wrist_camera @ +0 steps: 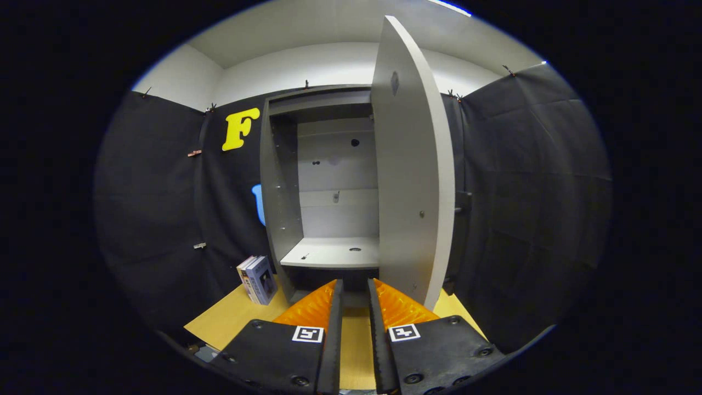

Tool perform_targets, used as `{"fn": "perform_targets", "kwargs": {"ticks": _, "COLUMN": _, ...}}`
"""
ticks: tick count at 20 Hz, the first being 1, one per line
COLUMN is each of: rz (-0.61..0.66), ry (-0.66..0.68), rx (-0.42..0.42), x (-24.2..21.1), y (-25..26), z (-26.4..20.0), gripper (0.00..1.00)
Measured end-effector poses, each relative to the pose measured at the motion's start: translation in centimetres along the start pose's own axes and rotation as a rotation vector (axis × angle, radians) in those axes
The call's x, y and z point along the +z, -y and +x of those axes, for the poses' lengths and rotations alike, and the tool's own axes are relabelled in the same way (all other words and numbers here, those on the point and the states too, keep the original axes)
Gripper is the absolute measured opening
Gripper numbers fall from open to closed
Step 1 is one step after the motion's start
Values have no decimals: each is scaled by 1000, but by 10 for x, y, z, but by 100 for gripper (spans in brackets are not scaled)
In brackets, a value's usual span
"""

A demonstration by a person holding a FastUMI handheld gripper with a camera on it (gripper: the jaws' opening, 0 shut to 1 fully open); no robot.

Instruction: Open the shoe cabinet door, grab the shoes and put them into the shoe cabinet, then close the shoe cabinet door.

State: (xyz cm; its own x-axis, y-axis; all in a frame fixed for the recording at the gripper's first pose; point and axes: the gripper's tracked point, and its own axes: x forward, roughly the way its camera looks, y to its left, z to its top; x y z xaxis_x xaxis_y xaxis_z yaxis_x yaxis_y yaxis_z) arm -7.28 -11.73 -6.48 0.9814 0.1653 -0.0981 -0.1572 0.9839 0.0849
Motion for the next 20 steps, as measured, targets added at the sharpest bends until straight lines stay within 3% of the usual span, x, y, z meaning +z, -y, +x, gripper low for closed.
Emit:
{"fn": "perform_targets", "kwargs": {"ticks": 6, "rz": 12, "ry": -56, "rx": 8, "x": -50, "y": -44, "z": 40, "gripper": 29}}
{"fn": "perform_targets", "kwargs": {"ticks": 13, "rz": -15, "ry": -171, "rx": -25, "x": -155, "y": -93, "z": 96, "gripper": 29}}
{"fn": "perform_targets", "kwargs": {"ticks": 20, "rz": -20, "ry": -282, "rx": -74, "x": -268, "y": -108, "z": 136, "gripper": 29}}
